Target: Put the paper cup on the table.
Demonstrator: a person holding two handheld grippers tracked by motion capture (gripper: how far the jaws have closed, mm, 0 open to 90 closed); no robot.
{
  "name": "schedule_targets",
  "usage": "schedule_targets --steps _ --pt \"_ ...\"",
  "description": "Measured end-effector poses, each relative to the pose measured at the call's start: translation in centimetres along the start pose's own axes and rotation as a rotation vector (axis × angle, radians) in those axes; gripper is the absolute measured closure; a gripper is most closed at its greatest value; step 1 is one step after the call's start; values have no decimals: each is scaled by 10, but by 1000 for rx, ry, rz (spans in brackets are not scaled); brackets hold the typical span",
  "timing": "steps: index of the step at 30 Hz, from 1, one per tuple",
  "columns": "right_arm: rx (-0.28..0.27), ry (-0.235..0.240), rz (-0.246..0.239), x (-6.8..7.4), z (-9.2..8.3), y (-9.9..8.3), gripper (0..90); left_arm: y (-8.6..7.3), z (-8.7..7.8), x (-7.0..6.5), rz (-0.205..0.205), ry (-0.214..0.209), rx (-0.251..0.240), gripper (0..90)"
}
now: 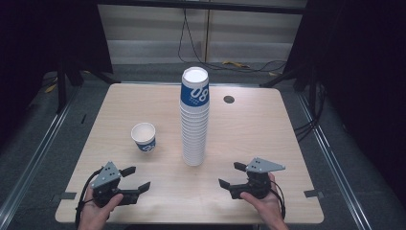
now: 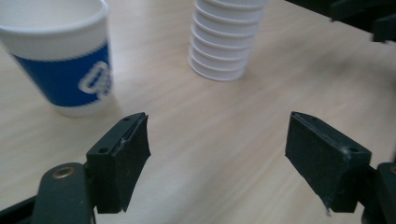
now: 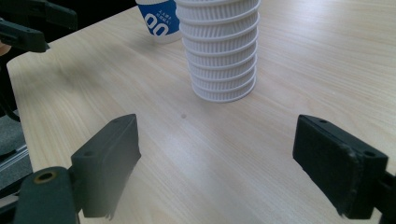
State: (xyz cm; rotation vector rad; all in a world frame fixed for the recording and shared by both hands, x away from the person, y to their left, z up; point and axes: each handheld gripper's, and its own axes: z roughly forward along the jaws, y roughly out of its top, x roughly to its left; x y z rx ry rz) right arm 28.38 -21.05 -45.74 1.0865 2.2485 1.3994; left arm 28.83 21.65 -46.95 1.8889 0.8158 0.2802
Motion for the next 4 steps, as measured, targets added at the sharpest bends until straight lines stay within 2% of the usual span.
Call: schedule_targets --steps 1,2,3,4 --pt "0 0 0 0 0 0 147 -1 1 1 8 -15 8 215" --pt "3 -6 4 0 0 -1 147 -4 4 1 59 3 23 215" --pt "3 -6 4 0 0 -1 147 -4 4 1 59 3 23 214" --pt "2 -9 3 -1 0 -2 147 -6 6 2 79 7 33 214"
